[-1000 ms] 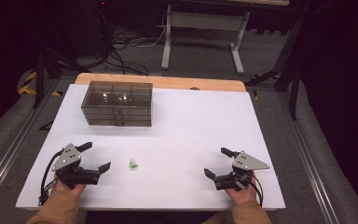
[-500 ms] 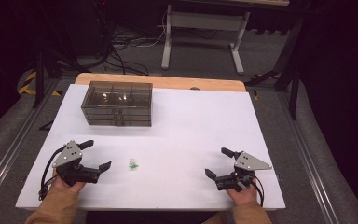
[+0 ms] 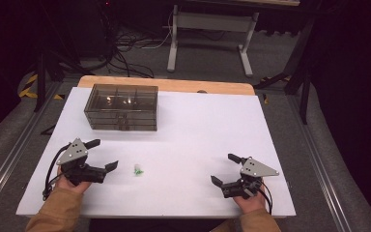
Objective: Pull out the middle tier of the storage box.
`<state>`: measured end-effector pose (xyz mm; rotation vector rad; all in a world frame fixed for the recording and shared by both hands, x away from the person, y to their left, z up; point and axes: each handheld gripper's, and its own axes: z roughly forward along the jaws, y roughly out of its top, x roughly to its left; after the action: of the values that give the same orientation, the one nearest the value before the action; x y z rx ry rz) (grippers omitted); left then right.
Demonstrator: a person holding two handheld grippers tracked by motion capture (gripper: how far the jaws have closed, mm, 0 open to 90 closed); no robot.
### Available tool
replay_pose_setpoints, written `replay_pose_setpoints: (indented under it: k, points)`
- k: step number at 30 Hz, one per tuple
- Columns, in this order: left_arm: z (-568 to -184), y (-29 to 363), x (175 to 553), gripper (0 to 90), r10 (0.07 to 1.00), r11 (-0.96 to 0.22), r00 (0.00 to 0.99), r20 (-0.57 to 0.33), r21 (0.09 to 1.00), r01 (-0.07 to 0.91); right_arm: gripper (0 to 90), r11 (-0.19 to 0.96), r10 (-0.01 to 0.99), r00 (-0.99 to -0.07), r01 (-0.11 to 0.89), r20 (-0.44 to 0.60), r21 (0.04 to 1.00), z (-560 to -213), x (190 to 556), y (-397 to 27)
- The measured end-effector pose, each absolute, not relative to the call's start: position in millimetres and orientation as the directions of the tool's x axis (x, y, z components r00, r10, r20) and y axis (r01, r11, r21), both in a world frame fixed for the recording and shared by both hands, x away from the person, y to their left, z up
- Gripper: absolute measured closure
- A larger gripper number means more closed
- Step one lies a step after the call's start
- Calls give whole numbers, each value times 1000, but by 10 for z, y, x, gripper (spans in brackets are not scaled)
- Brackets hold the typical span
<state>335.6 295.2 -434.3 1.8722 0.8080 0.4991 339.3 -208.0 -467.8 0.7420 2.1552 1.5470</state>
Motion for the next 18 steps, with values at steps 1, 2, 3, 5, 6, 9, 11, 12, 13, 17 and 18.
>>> replay_pose_setpoints:
  k: [1,2,3,5,6,9,11,12,13,17,18]
  points:
    - [-4343,2952,3356,21,722,-281,692,-13,908,311,0,253,617,-787,194,-3,948,-4679,3394,-2078]
    - [-4343,2958,3374,23,717,-287,697,-12,906,311,0,254,617,-787,194,-4,948,-4680,3394,-2076]
    - [-4346,2959,3388,23,717,-289,697,-14,904,315,0,254,617,-787,194,-4,948,-4680,3394,-2076]
    - [-4347,2966,3413,23,713,-301,701,-7,900,316,0,260,618,-786,196,-7,946,-4681,3397,-2070]
    - [-4348,2964,3420,23,713,-303,701,-9,898,320,0,260,618,-786,196,-7,946,-4681,3397,-2070]
    - [-4332,2966,3443,22,696,-340,717,22,891,302,0,264,616,-788,199,-6,944,-4684,3404,-2056]
    - [-4292,2957,3453,23,681,-367,730,51,887,280,0,271,611,-791,196,-11,943,-4686,3400,-2048]
    - [-4292,2957,3453,29,681,-367,730,51,887,280,0,271,611,-791,196,-11,943,-4686,3400,-2048]
    - [-4262,2951,3458,36,672,-384,737,69,884,267,0,272,610,-792,197,-11,942,-4686,3400,-2050]
    - [-4231,2949,3474,60,658,-394,748,82,885,249,0,271,609,-793,197,-10,942,-4687,3399,-2051]
    - [-4231,2949,3474,65,658,-394,748,82,885,249,0,272,609,-793,197,-10,942,-4688,3398,-2050]
